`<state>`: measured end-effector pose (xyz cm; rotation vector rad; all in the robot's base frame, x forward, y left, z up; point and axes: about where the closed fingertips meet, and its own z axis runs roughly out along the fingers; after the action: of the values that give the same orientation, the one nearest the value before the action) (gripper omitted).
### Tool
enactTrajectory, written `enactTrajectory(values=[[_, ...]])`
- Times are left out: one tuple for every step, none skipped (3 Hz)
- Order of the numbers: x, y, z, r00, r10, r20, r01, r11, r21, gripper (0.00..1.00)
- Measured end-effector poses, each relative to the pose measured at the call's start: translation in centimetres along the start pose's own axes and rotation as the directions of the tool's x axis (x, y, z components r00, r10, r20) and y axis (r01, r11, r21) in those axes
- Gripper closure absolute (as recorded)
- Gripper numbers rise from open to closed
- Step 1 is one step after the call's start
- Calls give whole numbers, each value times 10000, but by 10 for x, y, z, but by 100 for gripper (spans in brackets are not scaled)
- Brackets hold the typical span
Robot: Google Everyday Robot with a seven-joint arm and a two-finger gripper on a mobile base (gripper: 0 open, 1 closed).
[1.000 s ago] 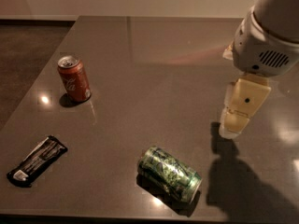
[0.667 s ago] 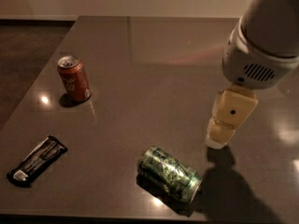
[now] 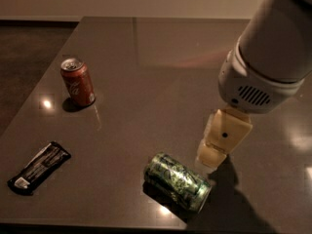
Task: Place green can upright
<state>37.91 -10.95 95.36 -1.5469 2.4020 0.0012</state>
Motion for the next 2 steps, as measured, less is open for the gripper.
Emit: enactTrajectory(values=[[-8, 15, 1, 9991, 274, 331, -263, 9991, -332, 0], [-13, 18, -5, 9992, 201, 338, -195, 9996, -190, 0]])
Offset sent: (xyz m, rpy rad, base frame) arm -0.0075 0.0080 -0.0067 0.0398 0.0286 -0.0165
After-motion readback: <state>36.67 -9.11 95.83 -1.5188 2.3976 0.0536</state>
